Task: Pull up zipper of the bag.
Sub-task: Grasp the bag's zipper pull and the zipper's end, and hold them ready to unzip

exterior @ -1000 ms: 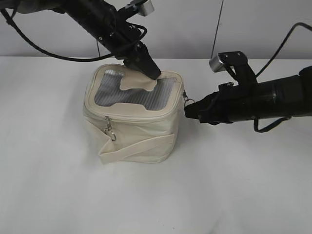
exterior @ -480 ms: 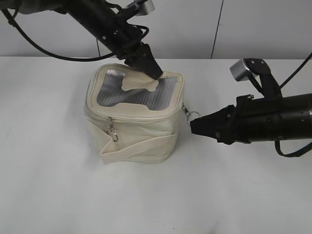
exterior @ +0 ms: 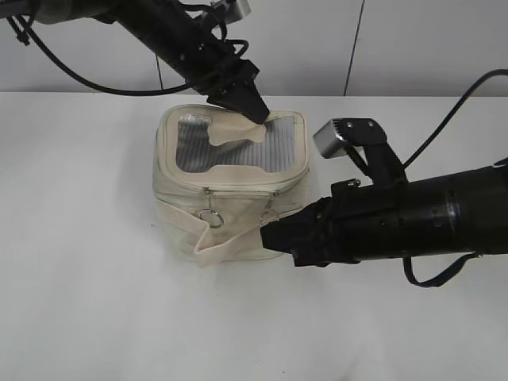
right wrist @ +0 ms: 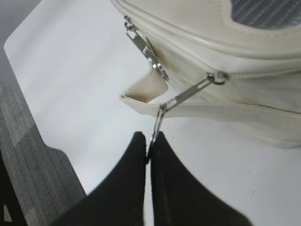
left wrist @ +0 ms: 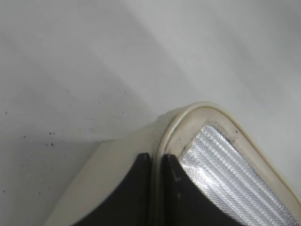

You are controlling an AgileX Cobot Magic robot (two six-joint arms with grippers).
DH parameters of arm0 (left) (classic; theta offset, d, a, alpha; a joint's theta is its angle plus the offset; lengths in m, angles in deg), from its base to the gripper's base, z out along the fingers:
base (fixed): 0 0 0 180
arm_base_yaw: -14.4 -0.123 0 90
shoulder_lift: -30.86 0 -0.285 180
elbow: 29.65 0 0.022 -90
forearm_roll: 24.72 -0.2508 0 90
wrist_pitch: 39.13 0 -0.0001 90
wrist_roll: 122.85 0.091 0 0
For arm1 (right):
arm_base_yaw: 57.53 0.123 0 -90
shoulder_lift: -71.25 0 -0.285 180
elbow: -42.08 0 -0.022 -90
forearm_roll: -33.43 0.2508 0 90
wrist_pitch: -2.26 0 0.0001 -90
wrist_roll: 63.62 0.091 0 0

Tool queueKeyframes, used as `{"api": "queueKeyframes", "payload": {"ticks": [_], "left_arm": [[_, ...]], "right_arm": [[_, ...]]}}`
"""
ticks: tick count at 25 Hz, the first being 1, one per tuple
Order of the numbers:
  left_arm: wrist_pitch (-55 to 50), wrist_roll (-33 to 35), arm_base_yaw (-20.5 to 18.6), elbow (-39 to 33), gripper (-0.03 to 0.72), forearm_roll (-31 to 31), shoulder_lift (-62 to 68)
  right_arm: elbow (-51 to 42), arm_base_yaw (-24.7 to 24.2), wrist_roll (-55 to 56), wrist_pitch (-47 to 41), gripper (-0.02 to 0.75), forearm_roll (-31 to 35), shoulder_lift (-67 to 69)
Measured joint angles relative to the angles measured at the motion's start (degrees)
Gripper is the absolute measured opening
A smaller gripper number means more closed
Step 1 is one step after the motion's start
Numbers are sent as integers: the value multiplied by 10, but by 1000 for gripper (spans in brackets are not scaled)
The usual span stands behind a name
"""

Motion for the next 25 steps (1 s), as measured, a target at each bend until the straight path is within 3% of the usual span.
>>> {"api": "queueKeyframes", "payload": {"ticks": [8,13,17,19,22,25], "left_arm": [[12,-3,14,0,44,-11,-1],[15,-10,15,0,44,-13,-1],[11,-11,15,0,59,-13,-1],[13,-16,14,0,112,-9,-2],[25,-24,8,0,235,-4,-11],[29,-34,-3,0,272,-2,-34]], "right_arm": [[90,106,8,79,13,27,57],[182,140,38,80,15,24,138],[193,143,103,82,36,-1,148],[187,136,165,73,101,-59,141],[170,107,278,48,293,-186,115],[165,58,396,13,466,-323,75]]}}
